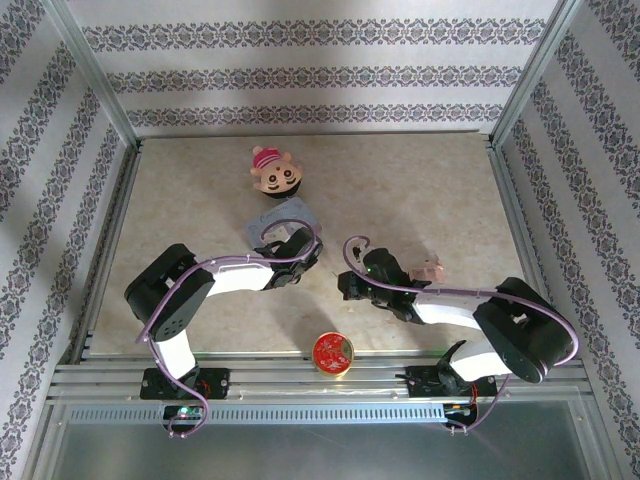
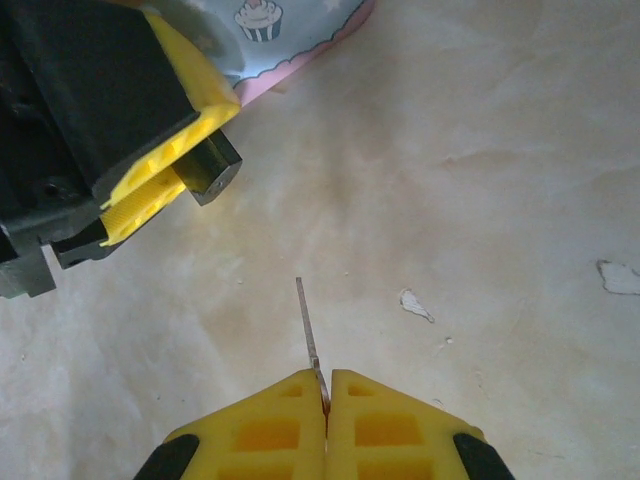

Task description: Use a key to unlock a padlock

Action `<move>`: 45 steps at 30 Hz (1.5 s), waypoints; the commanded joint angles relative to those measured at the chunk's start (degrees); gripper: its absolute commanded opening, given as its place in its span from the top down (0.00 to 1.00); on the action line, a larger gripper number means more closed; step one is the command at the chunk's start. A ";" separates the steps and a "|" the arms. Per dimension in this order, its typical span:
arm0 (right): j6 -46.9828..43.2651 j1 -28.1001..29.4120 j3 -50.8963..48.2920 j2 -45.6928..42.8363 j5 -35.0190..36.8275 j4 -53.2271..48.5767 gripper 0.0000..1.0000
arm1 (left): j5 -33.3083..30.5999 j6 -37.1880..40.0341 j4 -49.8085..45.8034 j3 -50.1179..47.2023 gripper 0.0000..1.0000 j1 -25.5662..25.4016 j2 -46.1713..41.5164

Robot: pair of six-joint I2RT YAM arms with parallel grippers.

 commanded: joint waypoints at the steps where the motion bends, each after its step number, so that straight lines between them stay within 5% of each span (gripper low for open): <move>1: -0.05 0.99 -0.97 1.08 -0.51 5.49 1.00 | 3.79 -4.19 1.28 -1.47 0.97 -1.10 -0.62; 22: 1.01 1.49 2.80 12.42 -6.98 16.02 1.00 | 6.25 -3.84 1.98 -2.77 0.97 -0.48 -1.43; 45: 0.83 1.97 4.04 13.88 -4.04 17.33 1.00 | 9.06 -4.00 3.65 -3.27 0.97 -0.23 -0.18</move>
